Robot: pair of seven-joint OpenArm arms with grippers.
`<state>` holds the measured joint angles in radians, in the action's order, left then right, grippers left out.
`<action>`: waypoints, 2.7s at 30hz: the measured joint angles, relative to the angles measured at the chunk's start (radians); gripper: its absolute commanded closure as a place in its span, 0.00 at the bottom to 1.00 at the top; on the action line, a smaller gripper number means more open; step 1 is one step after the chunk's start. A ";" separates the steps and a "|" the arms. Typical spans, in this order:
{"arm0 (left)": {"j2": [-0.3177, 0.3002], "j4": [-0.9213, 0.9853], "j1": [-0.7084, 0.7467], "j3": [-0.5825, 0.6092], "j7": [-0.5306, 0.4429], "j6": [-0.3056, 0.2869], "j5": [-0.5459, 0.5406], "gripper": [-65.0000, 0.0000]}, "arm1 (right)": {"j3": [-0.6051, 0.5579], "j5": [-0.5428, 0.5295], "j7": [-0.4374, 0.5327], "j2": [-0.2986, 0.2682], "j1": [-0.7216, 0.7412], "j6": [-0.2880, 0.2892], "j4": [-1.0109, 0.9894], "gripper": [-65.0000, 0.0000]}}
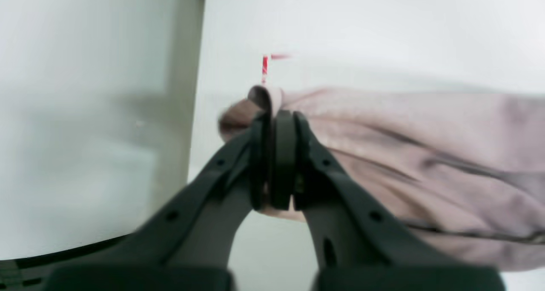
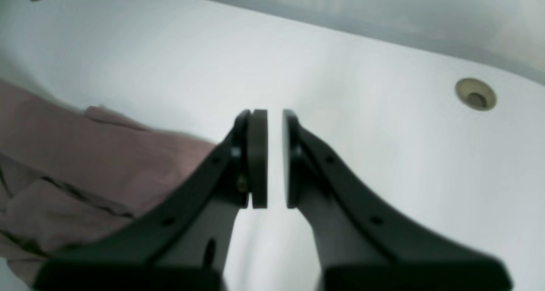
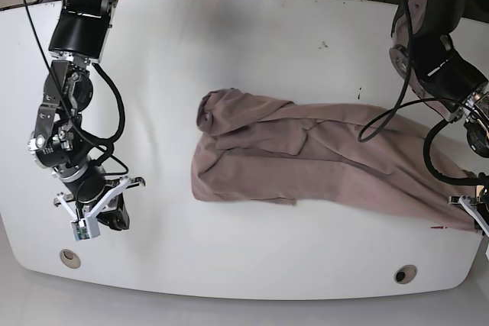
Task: Layout the t-shirt on the table in an organized manner, then fold the t-shirt properly
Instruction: 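Drag the shirt with the left gripper and regrasp a corner with the right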
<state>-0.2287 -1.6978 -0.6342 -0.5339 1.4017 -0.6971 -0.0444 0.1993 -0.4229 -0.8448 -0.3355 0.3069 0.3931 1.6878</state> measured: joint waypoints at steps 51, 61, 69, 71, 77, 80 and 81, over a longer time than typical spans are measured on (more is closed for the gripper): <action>-0.005 -0.136 0.290 -0.041 0.012 0.000 0.003 1.00 | -0.005 0.007 0.140 0.366 0.022 0.000 -0.611 0.10; -0.005 -0.136 0.290 -0.041 0.012 0.000 0.003 1.00 | -0.047 0.000 0.146 0.410 0.013 0.000 -0.612 0.11; -0.005 -0.136 0.290 -0.041 0.012 0.000 0.003 1.00 | -0.047 0.012 0.157 0.404 0.011 -0.013 -0.617 0.76; -0.005 -0.136 0.290 -0.041 0.012 0.000 0.003 1.00 | -0.047 0.027 0.158 0.404 0.008 -0.021 -0.622 0.95; -0.005 -0.136 0.308 -0.037 0.007 0.000 0.003 1.00 | -0.048 0.026 0.164 0.399 0.015 -0.019 -0.623 1.00; -0.003 -0.136 0.312 -0.037 0.012 0.000 0.004 1.00 | -0.051 0.024 0.158 0.386 0.028 -0.018 -0.613 1.00; -0.004 -0.136 0.312 -0.037 0.012 0.000 0.004 1.00 | -0.051 0.025 0.146 0.380 0.029 -0.018 -0.596 1.00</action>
<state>-0.2329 -1.8336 -0.3222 -0.5713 1.4139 -0.6971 -0.0406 0.1482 -0.3981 -0.6991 0.0448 0.3355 0.3748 1.0916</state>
